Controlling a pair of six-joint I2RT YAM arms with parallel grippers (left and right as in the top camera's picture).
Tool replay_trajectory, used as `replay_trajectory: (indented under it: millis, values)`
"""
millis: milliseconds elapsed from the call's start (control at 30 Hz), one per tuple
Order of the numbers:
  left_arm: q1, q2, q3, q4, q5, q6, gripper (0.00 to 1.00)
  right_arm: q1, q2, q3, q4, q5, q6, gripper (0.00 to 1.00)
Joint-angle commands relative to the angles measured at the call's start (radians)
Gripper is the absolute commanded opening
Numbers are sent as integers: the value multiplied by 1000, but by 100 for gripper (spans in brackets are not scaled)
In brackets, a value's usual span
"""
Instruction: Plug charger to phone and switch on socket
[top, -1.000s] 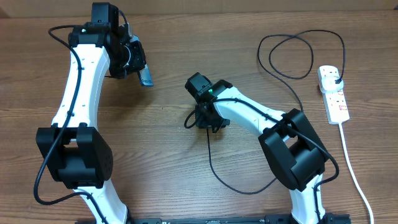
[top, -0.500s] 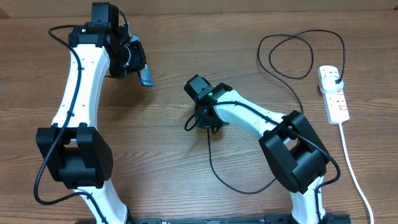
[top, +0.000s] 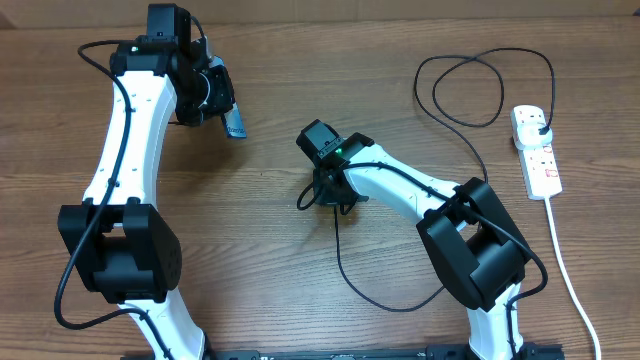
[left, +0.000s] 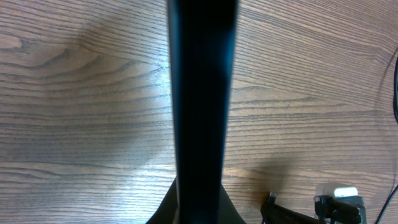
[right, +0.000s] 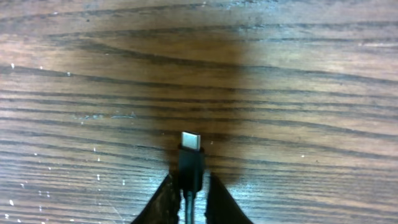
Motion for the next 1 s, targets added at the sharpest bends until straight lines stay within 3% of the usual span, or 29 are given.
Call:
replay_trajectory:
  millis: [0,167,267,567,867,967]
  values:
    - [3,-12,16,4,6,-6,4,4,60,-37,-9,-18,0,12]
    - [3,-12,16,4,6,-6,4,4,60,-37,-16,-26,0,18]
    - [3,-12,16,4,6,-6,4,4,60,-37,-16,-27,1,11]
    - [3,-12,16,4,6,-6,4,4,60,-37,-17,-31,4,11]
    - [3,-12,16,5,7,-6,4,-5,57,-6,-45,-37,2,4]
    - [3,-12,16,17,64,1,4,-26,43,40,-83,-67,-8,4]
